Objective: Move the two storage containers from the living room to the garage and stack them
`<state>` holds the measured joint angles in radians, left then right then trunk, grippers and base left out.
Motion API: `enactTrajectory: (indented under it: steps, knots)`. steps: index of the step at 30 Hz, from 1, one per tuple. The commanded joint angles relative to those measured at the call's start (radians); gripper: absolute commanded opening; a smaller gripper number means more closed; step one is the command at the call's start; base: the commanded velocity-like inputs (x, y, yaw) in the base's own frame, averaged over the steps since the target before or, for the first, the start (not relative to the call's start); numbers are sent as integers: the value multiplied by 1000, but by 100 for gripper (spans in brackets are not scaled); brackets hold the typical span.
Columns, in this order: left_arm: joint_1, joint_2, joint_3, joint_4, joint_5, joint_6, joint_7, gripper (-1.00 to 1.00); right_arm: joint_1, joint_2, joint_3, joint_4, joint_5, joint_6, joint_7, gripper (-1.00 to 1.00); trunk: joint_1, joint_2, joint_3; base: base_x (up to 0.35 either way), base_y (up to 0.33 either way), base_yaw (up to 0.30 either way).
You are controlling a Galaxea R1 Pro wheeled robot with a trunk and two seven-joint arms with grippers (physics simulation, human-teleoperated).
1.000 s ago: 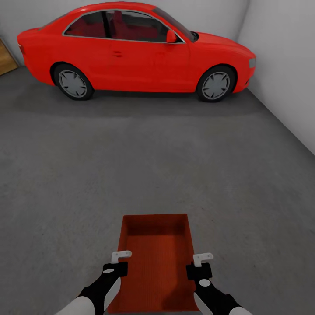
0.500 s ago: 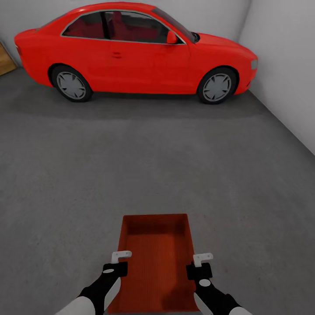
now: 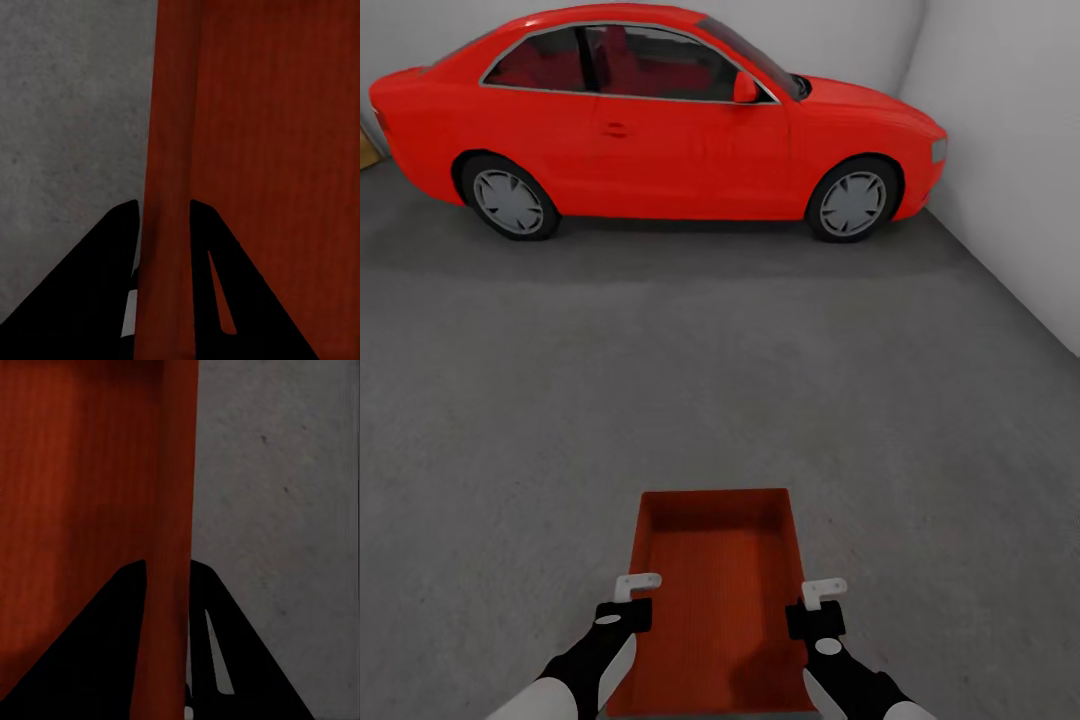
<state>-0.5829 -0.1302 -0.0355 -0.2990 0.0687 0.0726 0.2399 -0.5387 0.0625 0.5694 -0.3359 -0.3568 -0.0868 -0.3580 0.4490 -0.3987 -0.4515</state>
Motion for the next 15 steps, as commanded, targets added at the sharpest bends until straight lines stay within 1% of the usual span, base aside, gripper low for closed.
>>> enactTrajectory:
  steps: [1, 13, 15]
  knots:
    - [0, 1, 34, -2, 0, 8, 13, -100, -1, -12, -14, -2, 7, -8, -48, -100, 1, -1, -1, 321, 0, -240]
    - [0, 1, 34, -1, 0, 8, 13, -100, -1, -10, -14, -2, 6, -8, -62, -100, 1, -1, -1, 321, 0, -280]
    - [0, 1, 34, -1, 0, 9, 13, -100, -1, -11, -14, -2, 6, -8, -62, -100, 1, -1, -1, 321, 0, -142]
